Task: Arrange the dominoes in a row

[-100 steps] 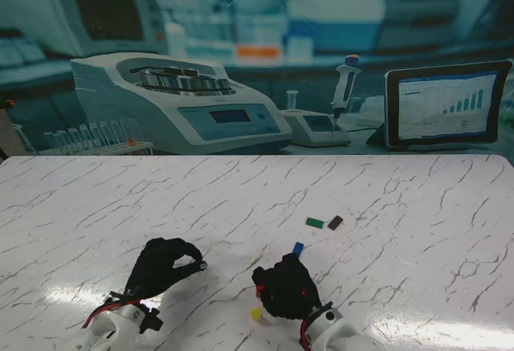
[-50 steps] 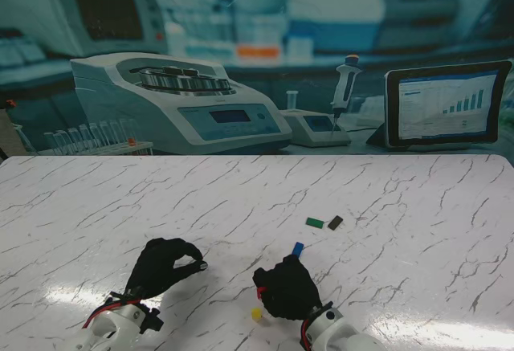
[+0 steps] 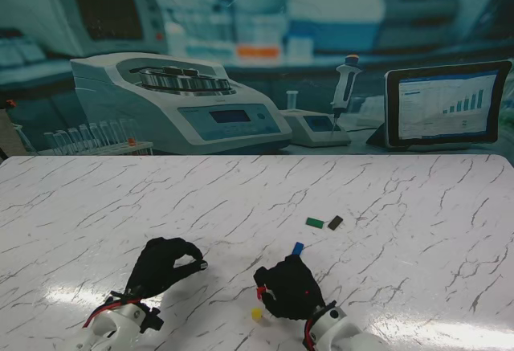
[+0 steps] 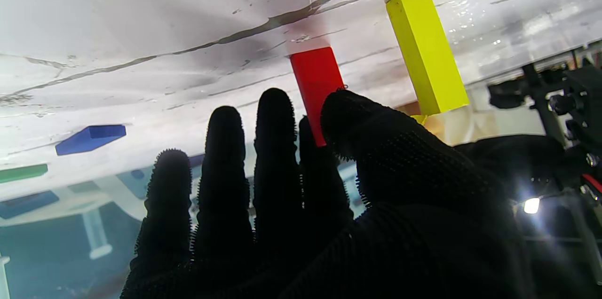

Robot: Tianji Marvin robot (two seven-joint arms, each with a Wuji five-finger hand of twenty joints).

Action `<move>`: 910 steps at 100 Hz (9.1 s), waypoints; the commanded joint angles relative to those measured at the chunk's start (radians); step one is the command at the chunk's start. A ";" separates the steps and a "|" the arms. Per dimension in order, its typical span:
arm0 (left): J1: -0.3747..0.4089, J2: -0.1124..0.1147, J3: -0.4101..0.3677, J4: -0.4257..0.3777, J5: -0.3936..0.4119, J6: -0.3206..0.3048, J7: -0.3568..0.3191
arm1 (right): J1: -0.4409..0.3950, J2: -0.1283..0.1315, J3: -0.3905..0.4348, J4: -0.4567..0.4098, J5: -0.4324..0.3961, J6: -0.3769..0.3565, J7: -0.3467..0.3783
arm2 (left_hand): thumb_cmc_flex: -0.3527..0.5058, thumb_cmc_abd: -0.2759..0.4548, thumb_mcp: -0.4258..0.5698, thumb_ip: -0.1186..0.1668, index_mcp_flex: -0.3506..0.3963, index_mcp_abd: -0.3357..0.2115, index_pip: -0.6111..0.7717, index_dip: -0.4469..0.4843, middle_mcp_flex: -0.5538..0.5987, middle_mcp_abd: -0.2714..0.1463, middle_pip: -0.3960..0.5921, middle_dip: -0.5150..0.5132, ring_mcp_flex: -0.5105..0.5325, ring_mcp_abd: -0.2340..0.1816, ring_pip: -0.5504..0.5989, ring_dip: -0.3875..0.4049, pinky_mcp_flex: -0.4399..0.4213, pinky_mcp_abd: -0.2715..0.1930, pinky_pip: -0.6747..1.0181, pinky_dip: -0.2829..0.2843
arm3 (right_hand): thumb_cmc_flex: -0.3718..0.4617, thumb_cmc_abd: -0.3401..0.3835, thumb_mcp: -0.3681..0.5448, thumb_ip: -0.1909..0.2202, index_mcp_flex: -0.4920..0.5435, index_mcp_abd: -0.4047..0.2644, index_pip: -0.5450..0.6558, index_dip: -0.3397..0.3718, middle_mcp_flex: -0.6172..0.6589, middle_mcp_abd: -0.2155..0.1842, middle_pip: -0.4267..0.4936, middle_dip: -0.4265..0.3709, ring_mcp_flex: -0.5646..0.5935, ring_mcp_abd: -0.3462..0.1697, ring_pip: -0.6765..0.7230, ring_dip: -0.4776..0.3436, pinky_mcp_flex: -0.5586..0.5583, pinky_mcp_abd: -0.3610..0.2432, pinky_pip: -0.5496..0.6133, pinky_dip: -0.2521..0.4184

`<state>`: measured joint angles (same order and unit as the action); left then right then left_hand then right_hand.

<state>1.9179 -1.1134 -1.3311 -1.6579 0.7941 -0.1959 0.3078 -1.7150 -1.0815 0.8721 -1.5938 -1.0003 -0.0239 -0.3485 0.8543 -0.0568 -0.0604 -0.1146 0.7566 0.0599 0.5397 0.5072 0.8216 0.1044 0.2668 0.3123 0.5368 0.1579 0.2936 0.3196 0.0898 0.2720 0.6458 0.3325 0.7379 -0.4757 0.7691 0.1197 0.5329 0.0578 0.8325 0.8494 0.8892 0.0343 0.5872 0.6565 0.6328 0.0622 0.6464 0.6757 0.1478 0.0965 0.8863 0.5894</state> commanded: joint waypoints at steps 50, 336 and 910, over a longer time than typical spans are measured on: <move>0.003 -0.005 0.003 0.003 -0.006 -0.016 -0.011 | -0.054 0.013 0.077 -0.061 -0.006 -0.067 0.086 | 0.003 0.000 0.001 0.019 0.016 -0.037 0.007 0.007 0.017 -0.028 0.007 0.016 0.008 -0.027 0.002 0.005 -0.004 0.013 -0.003 0.003 | -0.067 0.090 -0.109 0.062 0.005 0.036 -0.308 -0.006 -0.118 0.063 -0.166 -0.123 -0.094 0.053 -0.085 -0.034 -0.029 0.155 -0.098 0.018; -0.033 -0.004 0.017 0.041 -0.014 -0.033 -0.017 | 0.195 0.019 0.041 0.172 -0.034 0.045 0.149 | -0.004 -0.002 0.001 0.020 0.014 -0.042 0.033 0.011 0.022 -0.035 0.019 0.020 0.011 -0.032 0.009 0.007 -0.002 0.014 0.005 0.007 | 0.128 -0.048 -0.070 -0.154 0.037 -0.179 0.026 0.054 -0.159 -0.095 -0.095 -0.015 -0.156 -0.120 -0.118 -0.185 0.031 0.042 -0.084 -0.016; -0.031 -0.007 0.016 0.046 -0.006 -0.038 0.012 | 0.096 -0.010 0.024 0.038 -0.021 0.033 -0.016 | -0.008 0.007 0.001 0.020 0.020 -0.039 0.045 0.005 0.028 -0.030 0.027 0.022 0.019 -0.029 0.014 0.012 0.000 0.016 0.009 0.008 | -0.058 0.035 0.121 0.142 -0.001 0.017 0.135 0.082 0.137 -0.143 0.180 -0.119 0.133 -0.066 0.033 -0.037 0.043 0.046 0.076 0.015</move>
<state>1.8807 -1.1149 -1.3161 -1.6144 0.7916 -0.2060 0.3271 -1.6127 -1.0792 0.9042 -1.5523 -1.0236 0.0110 -0.3589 0.8546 -0.0569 -0.0605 -0.1145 0.7690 0.0484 0.5874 0.5072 0.8470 0.0970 0.2925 0.3221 0.5372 0.1550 0.3027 0.3260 0.0990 0.2720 0.6458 0.3325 0.6905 -0.4441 0.8516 0.2077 0.5669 0.0315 0.9013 0.9068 1.0066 -0.0669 0.7844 0.5549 0.7378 0.0053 0.6842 0.6506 0.1891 0.0959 0.9458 0.6101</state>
